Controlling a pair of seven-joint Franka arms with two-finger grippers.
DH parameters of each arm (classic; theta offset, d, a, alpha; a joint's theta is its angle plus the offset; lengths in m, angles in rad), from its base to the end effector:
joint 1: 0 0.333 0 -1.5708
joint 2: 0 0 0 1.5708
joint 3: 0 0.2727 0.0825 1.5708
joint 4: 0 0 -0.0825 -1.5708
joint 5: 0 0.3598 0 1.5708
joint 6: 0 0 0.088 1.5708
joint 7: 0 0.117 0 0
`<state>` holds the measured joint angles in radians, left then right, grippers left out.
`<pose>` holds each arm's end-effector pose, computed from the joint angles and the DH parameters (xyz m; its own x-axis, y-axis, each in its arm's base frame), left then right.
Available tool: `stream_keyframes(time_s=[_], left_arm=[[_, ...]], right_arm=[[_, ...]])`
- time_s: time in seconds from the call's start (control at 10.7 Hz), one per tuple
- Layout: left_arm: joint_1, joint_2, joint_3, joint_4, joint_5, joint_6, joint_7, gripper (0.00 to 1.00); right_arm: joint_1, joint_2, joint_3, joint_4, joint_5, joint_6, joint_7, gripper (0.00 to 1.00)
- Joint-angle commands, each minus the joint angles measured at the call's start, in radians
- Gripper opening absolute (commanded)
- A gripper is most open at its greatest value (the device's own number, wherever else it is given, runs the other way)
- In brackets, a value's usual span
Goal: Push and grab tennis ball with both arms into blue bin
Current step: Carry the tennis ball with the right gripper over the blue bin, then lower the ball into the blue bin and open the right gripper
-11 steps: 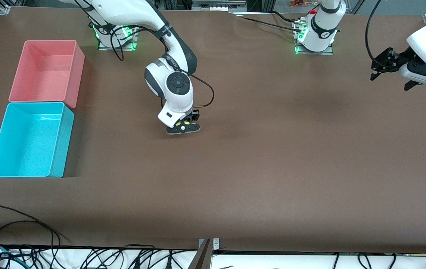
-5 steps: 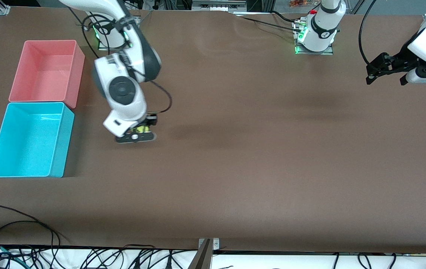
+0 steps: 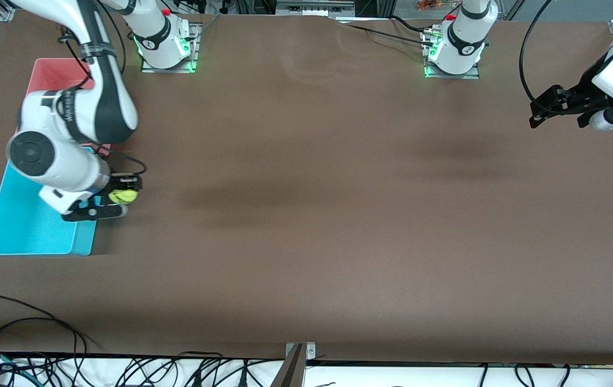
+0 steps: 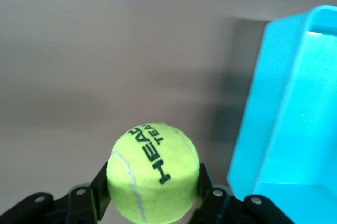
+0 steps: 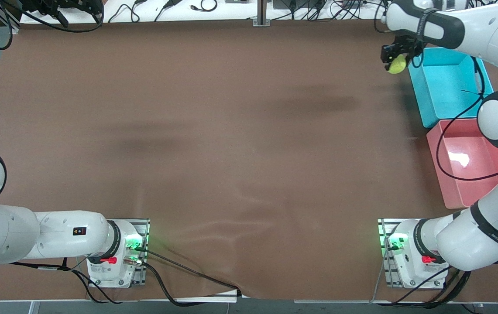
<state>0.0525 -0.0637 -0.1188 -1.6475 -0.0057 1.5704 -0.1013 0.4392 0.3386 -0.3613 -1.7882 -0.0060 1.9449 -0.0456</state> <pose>0.5111 -0.0363 0.5698 0.9993 0.0353 -0.0136 0.0353 -0.9994 -0.0032 0.5807 0.0549 0.3240 0.9784 0.1237 -0.1654 0.1437 -0.9829 0.1151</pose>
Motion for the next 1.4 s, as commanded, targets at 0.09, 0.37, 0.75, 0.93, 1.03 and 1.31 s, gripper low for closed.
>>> stream_keyframes(time_s=[0.09,0.37,0.75,0.93,1.03,1.31], left_arm=[[0.007,0.018,-0.004,0.028,0.010,-0.029,-0.011,1.00],[0.009,0.031,-0.004,0.028,0.012,-0.032,-0.012,1.00],[-0.035,0.073,0.036,0.069,0.020,-0.067,-0.012,1.00],[-0.045,0.074,0.048,0.069,0.020,-0.067,-0.011,1.00],[-0.046,0.074,0.044,0.069,0.020,-0.069,-0.012,1.00],[-0.042,0.074,0.044,0.072,0.009,-0.069,-0.011,1.00]], right_arm=[[0.012,-0.056,-0.143,-0.063,0.015,-0.026,-0.149,0.00],[-0.025,-0.043,-0.229,-0.085,0.014,0.054,-0.281,0.00],[-0.158,-0.020,-0.229,-0.146,0.014,0.174,-0.423,0.00],[-0.233,0.040,-0.225,-0.172,0.027,0.268,-0.488,0.00],[-0.246,0.069,-0.223,-0.171,0.078,0.270,-0.540,0.00],[-0.296,0.144,-0.223,-0.166,0.181,0.317,-0.684,0.00]])
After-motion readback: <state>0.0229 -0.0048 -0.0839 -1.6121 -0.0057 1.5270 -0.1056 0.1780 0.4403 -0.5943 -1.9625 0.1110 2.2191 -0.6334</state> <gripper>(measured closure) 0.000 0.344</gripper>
